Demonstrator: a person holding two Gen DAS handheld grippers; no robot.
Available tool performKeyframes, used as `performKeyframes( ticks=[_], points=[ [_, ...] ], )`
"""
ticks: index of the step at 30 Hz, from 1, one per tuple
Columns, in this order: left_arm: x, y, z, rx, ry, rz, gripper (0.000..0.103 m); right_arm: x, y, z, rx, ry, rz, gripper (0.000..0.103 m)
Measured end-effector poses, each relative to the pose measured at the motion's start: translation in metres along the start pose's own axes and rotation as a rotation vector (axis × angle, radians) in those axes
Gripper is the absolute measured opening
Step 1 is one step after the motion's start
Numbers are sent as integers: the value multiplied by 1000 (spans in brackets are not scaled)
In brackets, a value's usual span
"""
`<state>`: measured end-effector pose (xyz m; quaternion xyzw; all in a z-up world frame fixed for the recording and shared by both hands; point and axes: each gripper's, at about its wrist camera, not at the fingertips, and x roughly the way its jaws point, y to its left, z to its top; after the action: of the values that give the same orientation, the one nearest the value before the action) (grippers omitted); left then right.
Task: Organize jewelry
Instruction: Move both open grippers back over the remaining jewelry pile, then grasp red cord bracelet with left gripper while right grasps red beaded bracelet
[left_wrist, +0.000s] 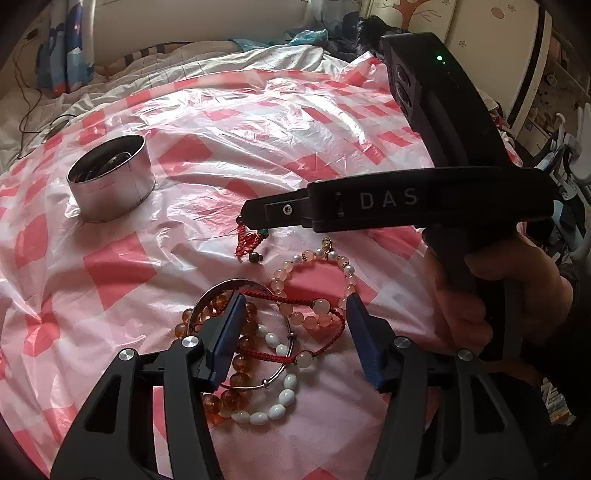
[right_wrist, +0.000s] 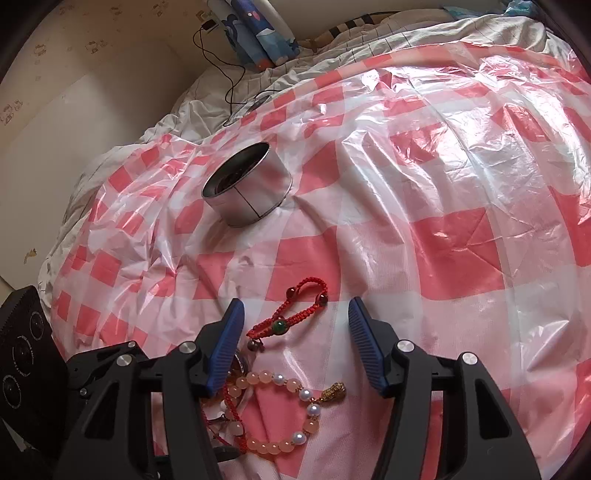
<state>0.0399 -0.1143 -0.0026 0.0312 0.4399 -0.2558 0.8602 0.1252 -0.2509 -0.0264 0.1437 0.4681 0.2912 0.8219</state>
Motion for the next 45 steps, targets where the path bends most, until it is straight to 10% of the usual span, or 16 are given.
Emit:
performKeyframes(
  ticks=[5, 12, 27, 38, 40, 45],
  points=[
    [5, 9, 6, -71, 4, -37, 55, 1, -8, -2, 24, 3, 21, 58],
    [2, 19, 0, -125, -13, -66, 2, 1, -10, -2, 32, 3, 34, 58],
    [-71, 57, -16, -345, -360, -137, 2, -4, 11, -6, -78, -22, -44, 61],
    [-75, 70, -21, -399, -365, -140, 2, 31, 37, 1, -185, 41, -174, 69],
    [-75, 70, -23, -397, -364, -140, 2, 33, 42, -2, -220, 42, -204, 64],
    [-74, 70, -23, -401, -366, -140, 2, 31, 41, -7, -237, 50, -224, 14]
  ],
)
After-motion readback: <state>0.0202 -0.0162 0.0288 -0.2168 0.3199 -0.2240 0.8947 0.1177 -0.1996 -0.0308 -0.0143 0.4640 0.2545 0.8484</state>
